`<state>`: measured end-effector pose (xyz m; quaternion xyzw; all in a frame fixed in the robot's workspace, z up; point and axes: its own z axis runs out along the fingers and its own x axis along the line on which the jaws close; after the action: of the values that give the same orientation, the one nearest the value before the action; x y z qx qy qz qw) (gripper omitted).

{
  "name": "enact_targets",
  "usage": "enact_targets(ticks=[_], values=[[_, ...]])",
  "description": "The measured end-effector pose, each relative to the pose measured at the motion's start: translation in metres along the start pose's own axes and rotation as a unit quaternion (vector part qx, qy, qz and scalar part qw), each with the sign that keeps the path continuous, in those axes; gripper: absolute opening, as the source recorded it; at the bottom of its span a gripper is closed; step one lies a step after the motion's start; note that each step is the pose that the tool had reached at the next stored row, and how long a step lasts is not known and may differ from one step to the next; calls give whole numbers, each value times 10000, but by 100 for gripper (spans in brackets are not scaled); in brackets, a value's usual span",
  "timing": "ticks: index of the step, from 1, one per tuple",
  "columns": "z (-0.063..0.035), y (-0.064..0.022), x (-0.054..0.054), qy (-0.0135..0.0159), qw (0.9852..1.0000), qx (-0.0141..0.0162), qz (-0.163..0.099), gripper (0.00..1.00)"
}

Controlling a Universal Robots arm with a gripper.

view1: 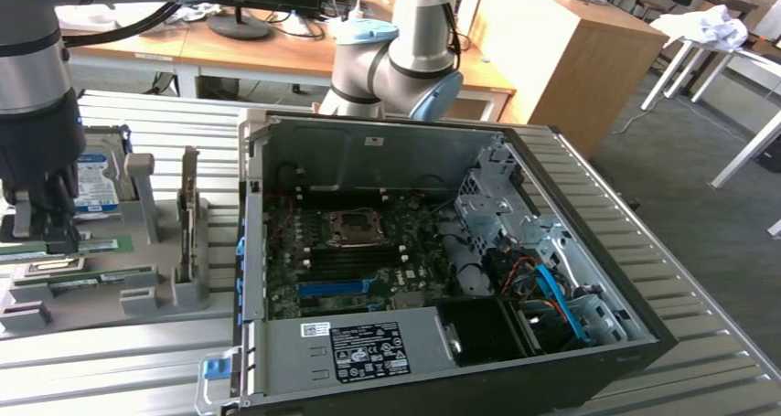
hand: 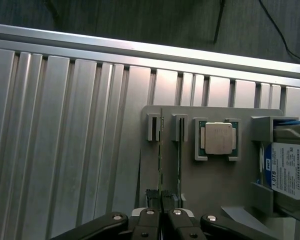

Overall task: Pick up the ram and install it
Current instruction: 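Press down the ram until it locks into place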

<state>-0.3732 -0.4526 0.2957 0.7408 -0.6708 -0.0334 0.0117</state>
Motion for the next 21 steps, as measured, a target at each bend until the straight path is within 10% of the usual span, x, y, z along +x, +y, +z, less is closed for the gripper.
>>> enact_targets(ticks=[21], values=[[-777,49,-26,-1,10000,1,0,12]])
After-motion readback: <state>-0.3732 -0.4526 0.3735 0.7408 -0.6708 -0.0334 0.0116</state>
